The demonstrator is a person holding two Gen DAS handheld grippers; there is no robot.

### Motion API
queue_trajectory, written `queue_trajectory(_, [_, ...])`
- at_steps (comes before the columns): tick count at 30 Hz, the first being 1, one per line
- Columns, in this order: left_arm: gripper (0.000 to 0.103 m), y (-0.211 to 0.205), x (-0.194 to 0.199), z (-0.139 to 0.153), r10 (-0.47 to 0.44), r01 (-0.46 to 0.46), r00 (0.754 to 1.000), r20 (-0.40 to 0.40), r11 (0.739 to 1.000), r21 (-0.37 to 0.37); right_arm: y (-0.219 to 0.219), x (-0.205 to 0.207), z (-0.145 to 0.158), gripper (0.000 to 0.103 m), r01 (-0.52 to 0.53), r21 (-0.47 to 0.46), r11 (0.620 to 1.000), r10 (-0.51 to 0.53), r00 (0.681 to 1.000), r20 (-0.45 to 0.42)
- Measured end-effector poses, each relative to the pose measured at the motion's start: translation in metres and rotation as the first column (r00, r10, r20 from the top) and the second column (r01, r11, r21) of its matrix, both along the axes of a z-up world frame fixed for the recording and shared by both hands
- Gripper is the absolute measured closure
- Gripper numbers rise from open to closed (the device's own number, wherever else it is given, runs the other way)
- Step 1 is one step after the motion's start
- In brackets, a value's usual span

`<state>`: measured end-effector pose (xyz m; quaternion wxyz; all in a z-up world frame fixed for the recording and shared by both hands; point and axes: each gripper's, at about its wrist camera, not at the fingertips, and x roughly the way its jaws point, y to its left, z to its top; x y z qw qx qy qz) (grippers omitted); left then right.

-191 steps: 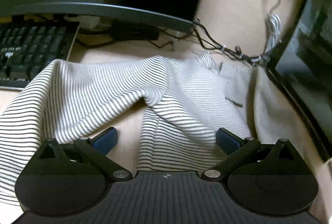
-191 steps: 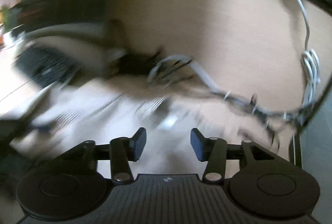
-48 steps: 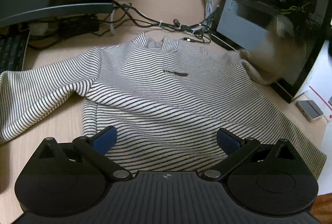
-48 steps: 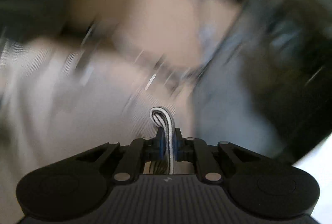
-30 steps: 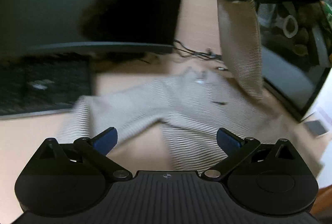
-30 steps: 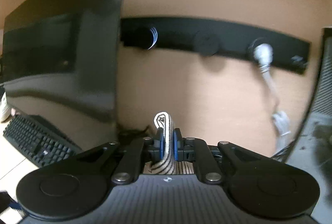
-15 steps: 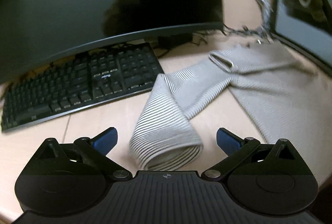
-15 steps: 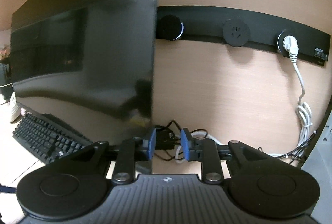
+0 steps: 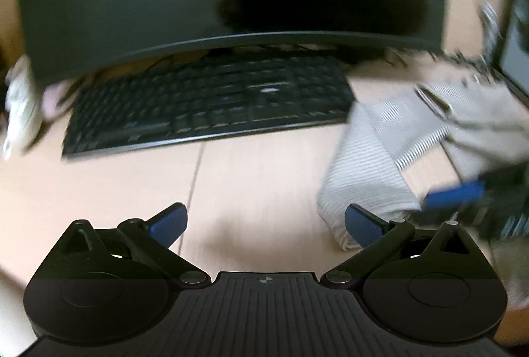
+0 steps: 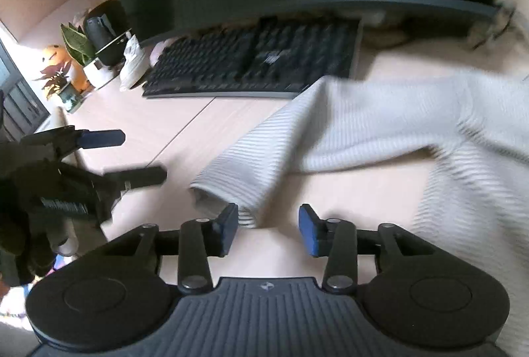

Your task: Fold clothes

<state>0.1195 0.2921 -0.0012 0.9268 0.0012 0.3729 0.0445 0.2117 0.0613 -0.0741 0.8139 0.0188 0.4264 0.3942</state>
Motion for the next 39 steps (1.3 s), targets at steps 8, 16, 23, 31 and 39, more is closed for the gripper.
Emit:
queue_trajectory(8, [0.000, 0.007, -0.005, 0.006, 0.059, -0.057, 0.998, 0.010, 0.988, -0.147, 0.012, -0.010, 0.036, 0.097, -0.004, -0.079, 0.997, 0.028, 0.954, 0.298])
queue_trajectory(16, [0.000, -0.052, 0.035, -0.004, -0.114, 0.118, 0.993, 0.030, 0.961, -0.249, -0.112, 0.042, 0.144, 0.099, 0.243, -0.158, 0.957, -0.094, 0.776, 0.624])
queue_trajectory(23, [0.000, -0.137, 0.067, -0.003, -0.304, 0.310, 0.950, 0.066, 0.911, -0.270, -0.201, 0.081, 0.167, 0.099, 0.382, -0.202, 0.902, -0.163, 0.733, 0.661])
queue_trajectory(31, [0.000, -0.194, 0.079, -0.001, -0.437, 0.436, 0.898, 0.047, 0.871, -0.226, -0.248, 0.108, 0.118, 0.099, 0.385, -0.274, 0.881, -0.156, 0.784, 0.600])
queue_trajectory(39, [0.000, -0.217, 0.110, -0.011, -0.446, 0.433, 0.895, -0.017, 0.877, -0.208, -0.275, 0.119, 0.056, 0.071, 0.426, -0.486, 0.763, -0.104, 0.823, 0.559])
